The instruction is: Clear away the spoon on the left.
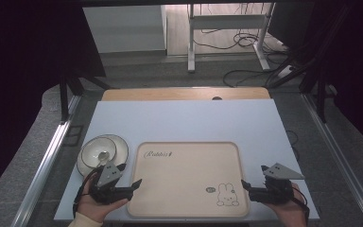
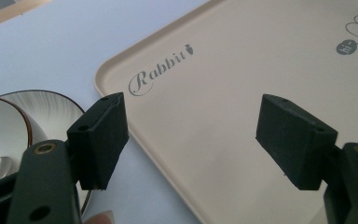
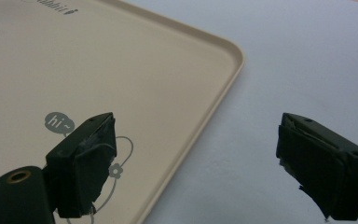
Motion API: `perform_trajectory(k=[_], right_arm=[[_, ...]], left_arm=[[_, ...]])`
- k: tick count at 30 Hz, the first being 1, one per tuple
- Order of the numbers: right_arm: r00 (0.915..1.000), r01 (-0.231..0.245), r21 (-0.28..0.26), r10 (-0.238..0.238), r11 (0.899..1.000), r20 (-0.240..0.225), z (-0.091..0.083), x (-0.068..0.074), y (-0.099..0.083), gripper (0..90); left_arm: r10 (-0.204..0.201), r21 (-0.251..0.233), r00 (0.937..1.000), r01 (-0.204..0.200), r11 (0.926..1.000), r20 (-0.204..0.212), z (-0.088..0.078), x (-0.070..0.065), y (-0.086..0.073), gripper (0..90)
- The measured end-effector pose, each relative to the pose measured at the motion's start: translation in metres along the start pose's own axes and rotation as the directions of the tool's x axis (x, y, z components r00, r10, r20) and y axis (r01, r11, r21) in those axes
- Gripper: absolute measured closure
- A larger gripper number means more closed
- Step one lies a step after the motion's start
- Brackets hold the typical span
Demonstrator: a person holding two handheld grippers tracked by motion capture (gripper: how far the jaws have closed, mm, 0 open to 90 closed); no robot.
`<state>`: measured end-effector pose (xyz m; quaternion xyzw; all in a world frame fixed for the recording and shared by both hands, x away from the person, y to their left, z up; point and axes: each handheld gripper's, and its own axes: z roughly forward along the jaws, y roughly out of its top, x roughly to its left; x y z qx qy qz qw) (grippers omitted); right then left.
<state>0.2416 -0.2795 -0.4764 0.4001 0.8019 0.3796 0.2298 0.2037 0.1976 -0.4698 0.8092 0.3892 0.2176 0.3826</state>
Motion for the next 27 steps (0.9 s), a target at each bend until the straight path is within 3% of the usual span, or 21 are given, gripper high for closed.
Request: perform_trajectory(k=[27], right_arm=[[1.0000,-0.004,0.007,0.004,1.000,0.008,0.001,-0.002,-0.001,12.8]], left_arm=[[-0.012,-0.033,0.9994,0.011,0.9994,-0.032,-0.016,0.005,0.007,25.5]])
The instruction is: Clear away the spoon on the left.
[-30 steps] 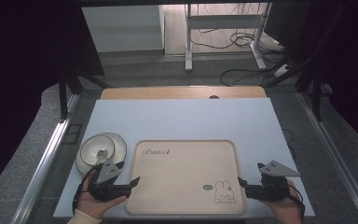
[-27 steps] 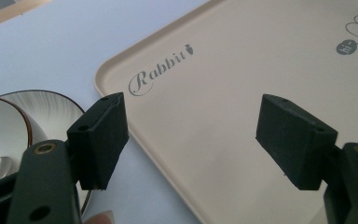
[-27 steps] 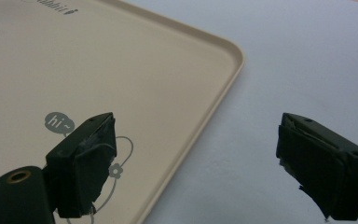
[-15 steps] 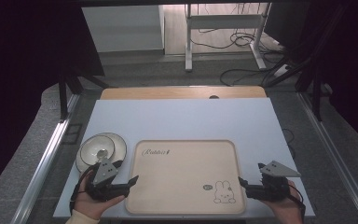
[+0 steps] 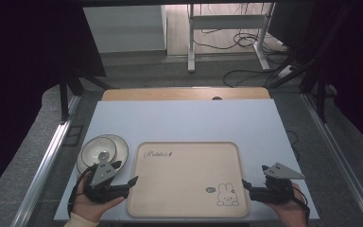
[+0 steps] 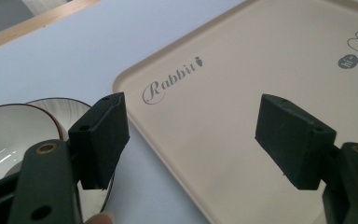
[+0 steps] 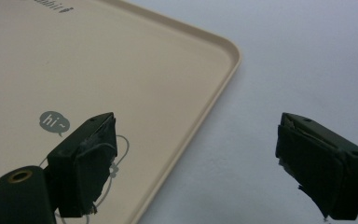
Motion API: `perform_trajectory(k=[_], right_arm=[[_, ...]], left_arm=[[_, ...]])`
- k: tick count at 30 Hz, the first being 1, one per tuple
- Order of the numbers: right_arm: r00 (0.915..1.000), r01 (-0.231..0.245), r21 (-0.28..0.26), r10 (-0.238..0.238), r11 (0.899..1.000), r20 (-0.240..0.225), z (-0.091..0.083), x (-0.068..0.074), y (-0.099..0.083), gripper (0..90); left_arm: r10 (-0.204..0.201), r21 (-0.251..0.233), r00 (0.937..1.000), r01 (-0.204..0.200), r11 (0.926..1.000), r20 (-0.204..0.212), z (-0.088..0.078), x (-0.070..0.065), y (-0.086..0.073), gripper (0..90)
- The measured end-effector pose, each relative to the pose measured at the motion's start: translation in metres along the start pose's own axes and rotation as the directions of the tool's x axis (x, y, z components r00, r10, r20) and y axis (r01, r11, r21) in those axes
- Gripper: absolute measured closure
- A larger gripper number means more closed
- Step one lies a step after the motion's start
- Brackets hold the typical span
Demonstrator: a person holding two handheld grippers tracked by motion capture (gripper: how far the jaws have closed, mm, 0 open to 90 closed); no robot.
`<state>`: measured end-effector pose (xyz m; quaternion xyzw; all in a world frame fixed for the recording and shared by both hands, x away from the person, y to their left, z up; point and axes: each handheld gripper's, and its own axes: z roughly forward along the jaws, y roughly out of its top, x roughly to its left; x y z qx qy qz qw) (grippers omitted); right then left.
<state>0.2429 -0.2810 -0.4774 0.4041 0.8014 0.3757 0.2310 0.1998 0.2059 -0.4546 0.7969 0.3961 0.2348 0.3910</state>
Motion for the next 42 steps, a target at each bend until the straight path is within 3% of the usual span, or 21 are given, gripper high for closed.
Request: perform_trajectory(k=[13,26,37,42], right_arm=[[1.0000,0.002,0.004,-0.002,1.000,0.003,0.001,0.001,0.000,12.9],[1.0000,-0.003,0.009,0.003,1.000,0.005,0.001,0.000,0.000,13.0],[1.0000,0.002,0.014,-0.002,1.000,0.009,0.002,0.000,-0.001,13.0],[0.9999,0.001,0.016,-0.001,1.000,0.012,0.002,0.000,-0.001,13.0]], left_arm=[[-0.017,-0.024,0.9995,0.017,0.9996,-0.025,-0.014,0.007,0.005,25.7],[-0.037,-0.035,0.9965,0.035,0.9988,-0.075,-0.026,0.017,0.007,25.6],[-0.074,-0.067,0.9877,0.065,0.9957,-0.138,-0.043,0.032,0.006,25.7],[-0.083,-0.056,0.9835,0.075,0.9956,-0.161,-0.048,0.039,0.003,25.8]])
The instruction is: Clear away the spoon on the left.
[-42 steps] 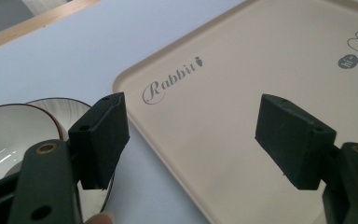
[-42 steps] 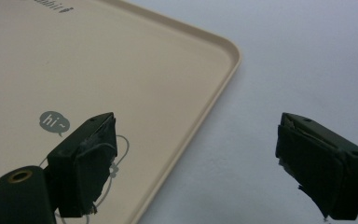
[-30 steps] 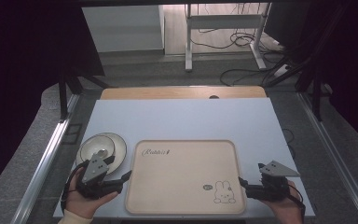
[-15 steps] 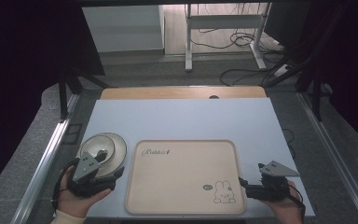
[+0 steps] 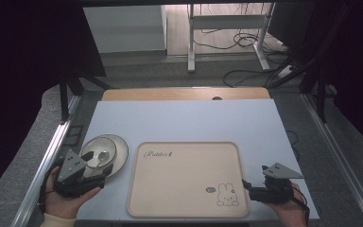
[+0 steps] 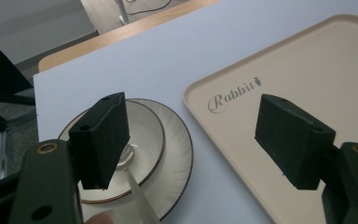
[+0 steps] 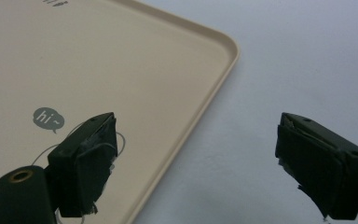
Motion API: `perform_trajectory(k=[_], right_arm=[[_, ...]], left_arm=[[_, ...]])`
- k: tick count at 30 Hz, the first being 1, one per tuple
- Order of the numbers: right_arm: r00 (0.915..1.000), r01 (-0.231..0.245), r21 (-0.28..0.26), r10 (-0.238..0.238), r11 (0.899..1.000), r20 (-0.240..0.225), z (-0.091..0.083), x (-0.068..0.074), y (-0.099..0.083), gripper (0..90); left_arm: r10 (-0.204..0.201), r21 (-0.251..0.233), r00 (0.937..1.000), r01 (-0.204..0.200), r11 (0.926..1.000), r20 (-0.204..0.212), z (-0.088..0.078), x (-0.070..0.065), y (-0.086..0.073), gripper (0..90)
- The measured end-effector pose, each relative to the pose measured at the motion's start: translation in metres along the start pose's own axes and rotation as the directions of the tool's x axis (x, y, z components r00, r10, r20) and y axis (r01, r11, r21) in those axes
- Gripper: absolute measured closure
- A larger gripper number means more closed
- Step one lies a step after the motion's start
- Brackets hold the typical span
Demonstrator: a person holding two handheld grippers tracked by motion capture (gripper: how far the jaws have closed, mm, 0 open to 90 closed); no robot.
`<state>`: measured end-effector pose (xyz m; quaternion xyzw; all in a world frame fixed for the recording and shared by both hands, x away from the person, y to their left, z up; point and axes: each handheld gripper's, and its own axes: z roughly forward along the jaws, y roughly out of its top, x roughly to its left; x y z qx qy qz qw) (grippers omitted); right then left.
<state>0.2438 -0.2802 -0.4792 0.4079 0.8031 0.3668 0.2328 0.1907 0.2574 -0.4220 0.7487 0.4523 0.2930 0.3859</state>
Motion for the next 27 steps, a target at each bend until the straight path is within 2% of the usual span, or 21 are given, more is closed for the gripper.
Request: perform_trajectory(k=[11,22,27], right_arm=[[1.0000,0.003,0.005,-0.003,1.000,0.002,0.000,0.000,0.000,13.1],[1.0000,0.000,0.009,0.000,1.000,0.002,0.001,-0.001,0.000,13.2],[1.0000,0.000,0.009,0.000,1.000,0.002,0.001,-0.001,-0.001,13.1]], left_arm=[[-0.014,0.032,0.9988,0.015,0.9994,-0.046,-0.001,0.011,-0.013,26.0],[-0.028,0.056,0.9974,0.031,0.9979,-0.066,-0.003,0.022,-0.025,25.9],[-0.030,0.087,0.9970,0.036,0.9955,-0.071,-0.002,0.026,-0.034,27.0]])
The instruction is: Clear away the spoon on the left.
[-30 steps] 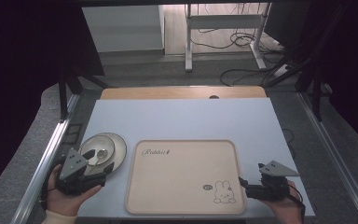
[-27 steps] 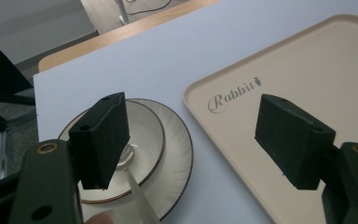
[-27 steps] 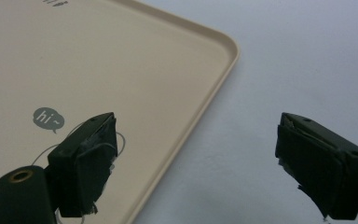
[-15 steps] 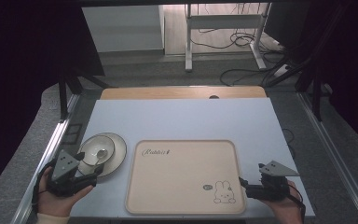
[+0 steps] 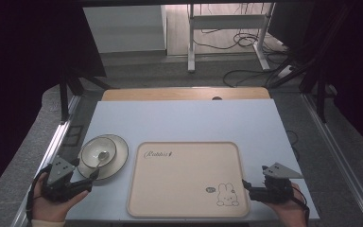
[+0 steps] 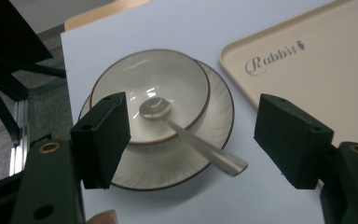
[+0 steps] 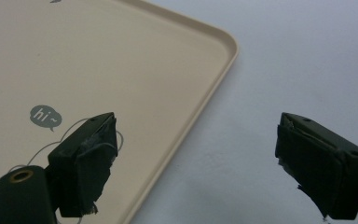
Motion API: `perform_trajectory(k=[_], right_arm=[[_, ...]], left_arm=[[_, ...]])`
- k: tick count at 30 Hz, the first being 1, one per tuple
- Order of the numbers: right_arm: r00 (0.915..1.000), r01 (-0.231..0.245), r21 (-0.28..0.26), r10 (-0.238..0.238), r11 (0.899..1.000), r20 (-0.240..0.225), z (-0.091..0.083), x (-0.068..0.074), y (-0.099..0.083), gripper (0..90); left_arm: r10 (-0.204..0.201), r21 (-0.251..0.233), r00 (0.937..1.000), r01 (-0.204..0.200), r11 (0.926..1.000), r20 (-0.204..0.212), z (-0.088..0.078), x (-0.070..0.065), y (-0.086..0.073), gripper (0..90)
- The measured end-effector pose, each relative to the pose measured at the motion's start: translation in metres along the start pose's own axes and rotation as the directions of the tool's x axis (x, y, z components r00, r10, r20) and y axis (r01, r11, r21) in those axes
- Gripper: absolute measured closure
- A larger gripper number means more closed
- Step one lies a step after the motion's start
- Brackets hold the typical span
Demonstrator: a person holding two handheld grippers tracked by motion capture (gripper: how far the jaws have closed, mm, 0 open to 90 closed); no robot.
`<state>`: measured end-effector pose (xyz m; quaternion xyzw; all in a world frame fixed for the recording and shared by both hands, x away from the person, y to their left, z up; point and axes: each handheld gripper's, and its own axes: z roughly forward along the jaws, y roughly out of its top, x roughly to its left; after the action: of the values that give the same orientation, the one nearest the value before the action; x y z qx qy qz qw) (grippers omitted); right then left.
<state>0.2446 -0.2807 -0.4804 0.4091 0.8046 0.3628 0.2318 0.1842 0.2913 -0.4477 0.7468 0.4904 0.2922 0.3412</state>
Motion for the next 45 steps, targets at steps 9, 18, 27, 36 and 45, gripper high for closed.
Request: perform_trajectory(k=[9,18,27,36,45], right_arm=[[1.0000,0.003,0.003,-0.003,1.000,0.000,0.001,0.001,0.000,13.2],[1.0000,0.004,0.006,-0.004,1.000,0.000,0.001,0.001,0.000,13.1],[1.0000,0.006,0.008,-0.006,1.000,0.000,0.001,0.001,0.000,13.2],[1.0000,0.009,0.011,-0.009,1.000,0.000,0.001,0.002,0.000,13.2],[1.0000,0.009,0.006,-0.009,1.000,-0.003,0.001,0.002,0.000,13.2]], left_arm=[[-0.009,0.044,1.0000,0.009,0.9990,-0.004,0.007,0.007,-0.013,32.2],[0.024,0.065,0.9997,-0.024,0.9976,0.004,0.013,0.003,-0.017,42.3],[0.066,0.061,0.9978,-0.066,0.9960,0.005,0.016,-0.001,-0.017,57.3],[0.087,0.049,0.9962,-0.087,0.9950,-0.001,0.018,-0.001,-0.018,70.7],[0.083,0.046,0.9965,-0.083,0.9955,-0.005,0.017,0.002,-0.019,80.8]])
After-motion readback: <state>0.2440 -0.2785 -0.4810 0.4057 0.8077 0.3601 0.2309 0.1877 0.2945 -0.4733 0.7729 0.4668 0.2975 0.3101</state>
